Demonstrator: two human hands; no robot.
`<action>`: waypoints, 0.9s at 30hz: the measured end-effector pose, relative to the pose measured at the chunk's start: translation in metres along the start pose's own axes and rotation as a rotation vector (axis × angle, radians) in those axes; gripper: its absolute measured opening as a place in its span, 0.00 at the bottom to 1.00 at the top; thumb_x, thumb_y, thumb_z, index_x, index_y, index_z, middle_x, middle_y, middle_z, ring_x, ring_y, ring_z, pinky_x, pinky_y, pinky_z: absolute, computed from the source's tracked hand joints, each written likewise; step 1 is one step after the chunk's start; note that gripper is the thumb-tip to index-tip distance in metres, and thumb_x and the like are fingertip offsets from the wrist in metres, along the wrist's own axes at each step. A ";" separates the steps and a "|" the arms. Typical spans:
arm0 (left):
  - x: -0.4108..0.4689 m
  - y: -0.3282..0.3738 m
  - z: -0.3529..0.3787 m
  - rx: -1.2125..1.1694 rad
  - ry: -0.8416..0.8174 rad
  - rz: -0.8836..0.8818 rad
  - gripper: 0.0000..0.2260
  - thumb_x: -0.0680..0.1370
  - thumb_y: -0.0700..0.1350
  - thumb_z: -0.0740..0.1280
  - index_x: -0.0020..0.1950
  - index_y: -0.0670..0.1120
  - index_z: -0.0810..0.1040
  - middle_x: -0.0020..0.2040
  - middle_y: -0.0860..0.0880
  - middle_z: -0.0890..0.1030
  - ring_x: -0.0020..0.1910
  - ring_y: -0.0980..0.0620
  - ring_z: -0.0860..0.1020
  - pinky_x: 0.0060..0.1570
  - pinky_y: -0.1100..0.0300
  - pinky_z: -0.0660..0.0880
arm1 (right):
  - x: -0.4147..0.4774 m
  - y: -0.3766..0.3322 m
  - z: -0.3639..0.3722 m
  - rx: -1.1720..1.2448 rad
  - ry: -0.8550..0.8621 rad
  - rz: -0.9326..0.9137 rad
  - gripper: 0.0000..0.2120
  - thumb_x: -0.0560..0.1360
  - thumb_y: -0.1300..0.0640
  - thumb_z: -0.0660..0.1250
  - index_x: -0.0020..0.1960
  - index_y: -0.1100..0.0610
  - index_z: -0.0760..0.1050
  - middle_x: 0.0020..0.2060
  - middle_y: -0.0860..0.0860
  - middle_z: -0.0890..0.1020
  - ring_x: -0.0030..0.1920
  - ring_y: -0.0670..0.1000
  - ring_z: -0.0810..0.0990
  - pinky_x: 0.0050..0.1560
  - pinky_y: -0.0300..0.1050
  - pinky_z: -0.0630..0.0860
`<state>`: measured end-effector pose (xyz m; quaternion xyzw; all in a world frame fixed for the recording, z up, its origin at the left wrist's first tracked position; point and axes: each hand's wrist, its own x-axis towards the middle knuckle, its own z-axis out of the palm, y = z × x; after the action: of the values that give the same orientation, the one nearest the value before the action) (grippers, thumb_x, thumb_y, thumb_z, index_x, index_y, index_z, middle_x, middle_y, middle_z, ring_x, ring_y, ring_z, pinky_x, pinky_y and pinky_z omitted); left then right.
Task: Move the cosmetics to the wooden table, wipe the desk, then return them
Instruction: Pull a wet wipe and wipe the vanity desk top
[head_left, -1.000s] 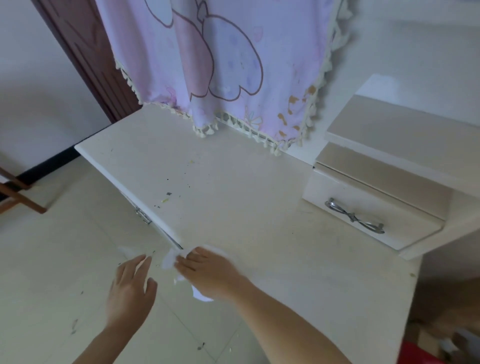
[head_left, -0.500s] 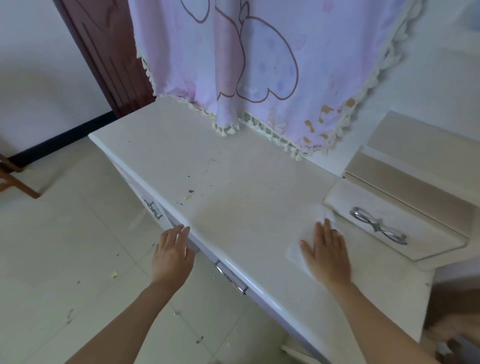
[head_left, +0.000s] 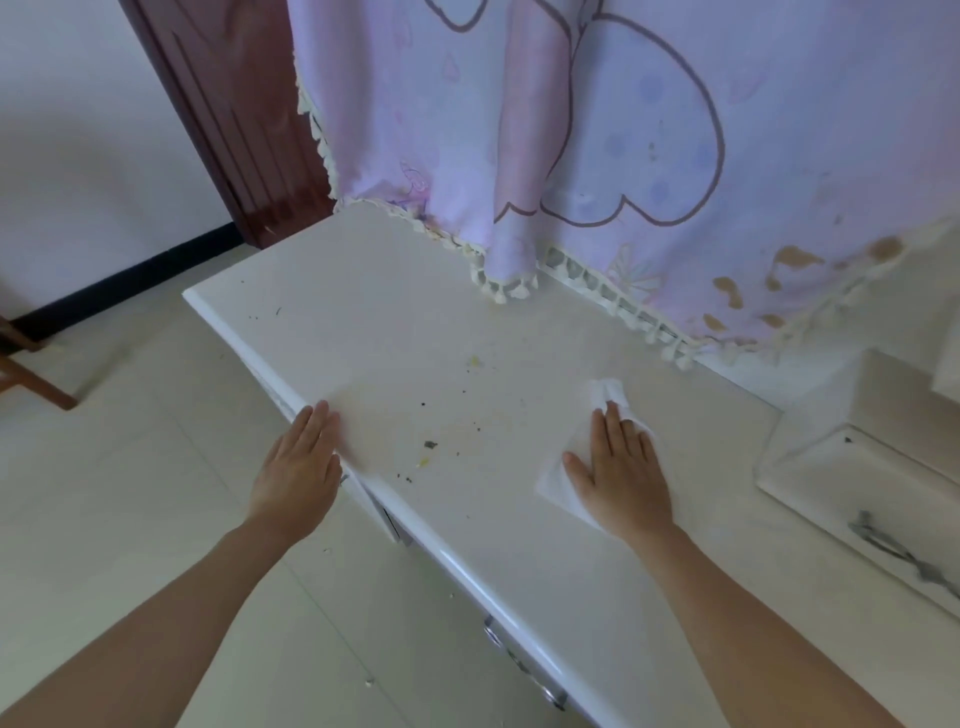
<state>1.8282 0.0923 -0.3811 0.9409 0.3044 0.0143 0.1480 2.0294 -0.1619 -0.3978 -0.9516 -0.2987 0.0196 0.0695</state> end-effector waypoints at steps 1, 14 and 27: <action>0.005 -0.009 0.001 0.002 -0.004 0.024 0.22 0.81 0.45 0.51 0.74 0.44 0.54 0.76 0.49 0.52 0.75 0.55 0.47 0.72 0.58 0.48 | 0.010 -0.006 0.004 0.009 0.015 -0.012 0.35 0.71 0.43 0.48 0.64 0.69 0.69 0.64 0.65 0.71 0.58 0.64 0.76 0.58 0.59 0.72; 0.018 -0.033 -0.021 -0.018 -0.198 0.169 0.28 0.73 0.41 0.45 0.74 0.46 0.49 0.76 0.52 0.48 0.69 0.64 0.42 0.69 0.68 0.40 | -0.014 -0.146 0.015 -0.028 -0.094 -0.570 0.25 0.74 0.48 0.50 0.63 0.60 0.72 0.63 0.55 0.76 0.55 0.53 0.78 0.61 0.47 0.64; 0.021 -0.006 -0.054 0.121 -0.398 0.089 0.28 0.78 0.35 0.50 0.75 0.47 0.44 0.76 0.52 0.43 0.75 0.57 0.43 0.72 0.63 0.46 | -0.060 -0.056 0.003 -0.062 -0.205 -0.135 0.37 0.78 0.40 0.37 0.64 0.67 0.69 0.64 0.63 0.72 0.60 0.61 0.76 0.63 0.50 0.59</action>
<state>1.8360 0.1236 -0.3324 0.9448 0.2277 -0.1837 0.1475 1.9484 -0.1509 -0.3925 -0.9241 -0.3680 0.1028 0.0104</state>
